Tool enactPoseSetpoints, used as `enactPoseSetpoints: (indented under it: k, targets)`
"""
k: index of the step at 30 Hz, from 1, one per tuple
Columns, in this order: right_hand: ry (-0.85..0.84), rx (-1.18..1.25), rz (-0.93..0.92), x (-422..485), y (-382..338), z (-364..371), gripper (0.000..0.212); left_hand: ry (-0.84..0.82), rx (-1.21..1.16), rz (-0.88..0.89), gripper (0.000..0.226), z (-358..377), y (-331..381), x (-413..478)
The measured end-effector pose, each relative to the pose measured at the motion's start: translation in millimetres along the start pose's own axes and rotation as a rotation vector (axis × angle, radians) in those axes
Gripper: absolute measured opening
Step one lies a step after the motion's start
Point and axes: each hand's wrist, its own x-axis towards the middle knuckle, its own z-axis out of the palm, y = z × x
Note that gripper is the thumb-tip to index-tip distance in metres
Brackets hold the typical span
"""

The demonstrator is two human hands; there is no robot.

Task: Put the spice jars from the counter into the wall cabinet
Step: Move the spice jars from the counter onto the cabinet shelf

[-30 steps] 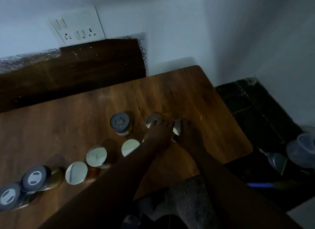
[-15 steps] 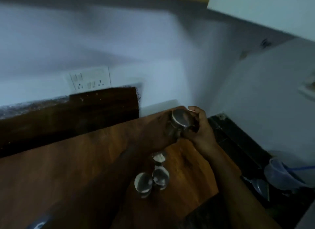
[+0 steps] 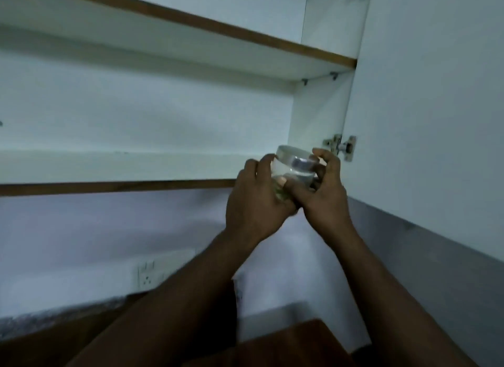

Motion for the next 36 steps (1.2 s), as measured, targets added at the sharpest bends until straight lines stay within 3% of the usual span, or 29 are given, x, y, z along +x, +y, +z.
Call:
enactPoseSetpoints:
  k: [10,15,21,24,28,31,33,34,36]
  targets:
    - [-0.151,-0.125,0.069,171,87,-1,0.079,-0.211,-0.019,-0.163,0.073,89,-37,143]
    - [-0.134,-0.164,0.186,201,125,3,0.084,-0.259,0.070,-0.214,0.060,137,-50,169]
    - [-0.079,-0.216,0.123,199,129,5,0.076,-0.240,0.169,-0.187,0.048,142,-50,167]
    - [0.006,-0.339,0.061,183,115,7,0.067,-0.234,0.224,-0.195,0.039,130,-41,160]
    - [0.194,-0.404,-0.060,116,103,3,0.082,-0.236,0.273,-0.215,0.055,106,-24,132]
    - [0.275,-0.298,-0.228,33,111,0,0.056,-0.026,0.228,0.046,0.046,87,-14,74]
    - [0.121,-0.239,-0.205,-28,127,1,0.039,0.060,0.112,0.292,0.026,81,-16,7]
    - [0.008,-0.237,-0.151,-64,138,2,0.032,-0.001,0.094,0.333,0.023,80,-20,-33]
    - [-0.273,-0.303,0.080,-134,163,6,0.027,-0.304,0.097,0.188,0.025,79,-34,-118]
